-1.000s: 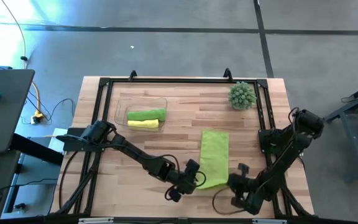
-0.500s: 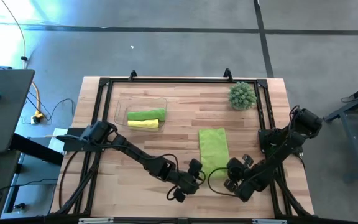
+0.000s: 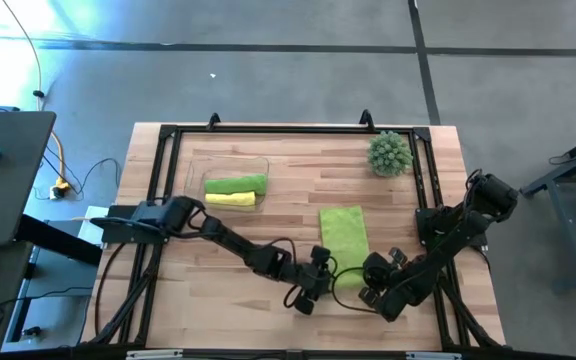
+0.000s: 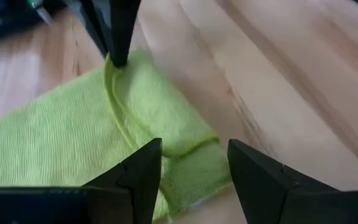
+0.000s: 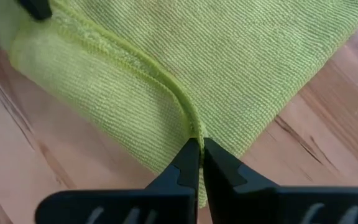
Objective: Roll microfiber towels into tight, uniform cylinder then place into a basket
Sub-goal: Roll the green towel
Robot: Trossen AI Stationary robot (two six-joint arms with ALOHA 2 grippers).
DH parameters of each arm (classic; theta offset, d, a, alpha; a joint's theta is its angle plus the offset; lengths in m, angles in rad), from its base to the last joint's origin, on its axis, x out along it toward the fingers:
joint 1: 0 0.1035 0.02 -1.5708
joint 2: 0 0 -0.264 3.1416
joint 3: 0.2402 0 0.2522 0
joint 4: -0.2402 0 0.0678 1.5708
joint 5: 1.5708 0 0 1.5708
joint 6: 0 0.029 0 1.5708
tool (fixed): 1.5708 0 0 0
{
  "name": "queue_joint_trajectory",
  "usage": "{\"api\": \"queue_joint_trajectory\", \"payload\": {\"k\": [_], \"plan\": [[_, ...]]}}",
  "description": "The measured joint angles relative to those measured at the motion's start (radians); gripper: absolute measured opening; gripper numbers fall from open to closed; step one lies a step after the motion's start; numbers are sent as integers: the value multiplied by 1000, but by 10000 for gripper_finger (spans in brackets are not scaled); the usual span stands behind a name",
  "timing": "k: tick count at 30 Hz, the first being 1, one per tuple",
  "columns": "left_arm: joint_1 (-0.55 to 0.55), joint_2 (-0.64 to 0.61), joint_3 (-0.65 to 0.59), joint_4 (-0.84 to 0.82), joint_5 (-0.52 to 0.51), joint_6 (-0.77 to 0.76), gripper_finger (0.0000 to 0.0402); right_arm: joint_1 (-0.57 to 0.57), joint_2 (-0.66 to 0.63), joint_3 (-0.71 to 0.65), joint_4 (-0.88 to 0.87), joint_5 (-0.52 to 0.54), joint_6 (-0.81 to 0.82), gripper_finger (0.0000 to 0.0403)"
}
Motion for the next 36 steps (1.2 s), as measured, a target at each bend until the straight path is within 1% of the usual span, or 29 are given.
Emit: {"api": "queue_joint_trajectory", "payload": {"k": [2, 5, 8, 13, 16, 18, 20, 22, 23, 26, 28, 29, 30, 32, 34, 36], "plan": [[-1, 10, 0, 29, 1, 0, 172, -1, 0, 0, 0, 0, 0, 0], [-1, 24, 1, 31, 11, -1, 172, -2, 0, 0, 1, -6, -1, 0], [2, 38, 1, 10, 21, -27, 172, -2, 0, 0, -2, -24, -48, 9], [26, 37, 3, -34, 92, -104, 172, -2, 0, 22, -79, -84, -91, 62], [40, 37, 3, -40, 111, -147, 172, -2, 0, 68, -179, -161, -122, 92], [50, 37, 3, -42, 141, -159, 172, -2, 0, 105, -250, -207, -140, 106], [58, 36, 3, -46, 153, -174, 172, 5, -1, 143, -278, -227, -185, 112], [63, 36, 3, -49, 157, -180, 172, 22, -1, 171, -246, -218, -279, 113], [65, 36, 3, -49, 161, -180, 172, 34, -1, 174, -203, -197, -355, 112], [64, 36, 3, -48, 160, -181, 172, 81, 0, 163, -25, -99, -652, 109], [64, 36, 3, -48, 160, -182, 172, 103, 8, 149, 11, -48, -813, 108], [64, 36, 3, -48, 160, -182, 172, 108, 14, 147, -11, -30, -844, 108], [64, 36, 3, -49, 161, -182, 172, 108, 17, 147, -33, -14, -841, 108], [62, 36, 3, -50, 160, -183, 172, 91, 17, 147, -92, 0, -784, 108], [59, 36, 3, -51, 160, -182, 172, 71, 17, 146, -127, -7, -742, 108], [57, 36, 2, -48, 160, -183, 172, 56, 16, 139, -99, -22, -762, 108]]}}
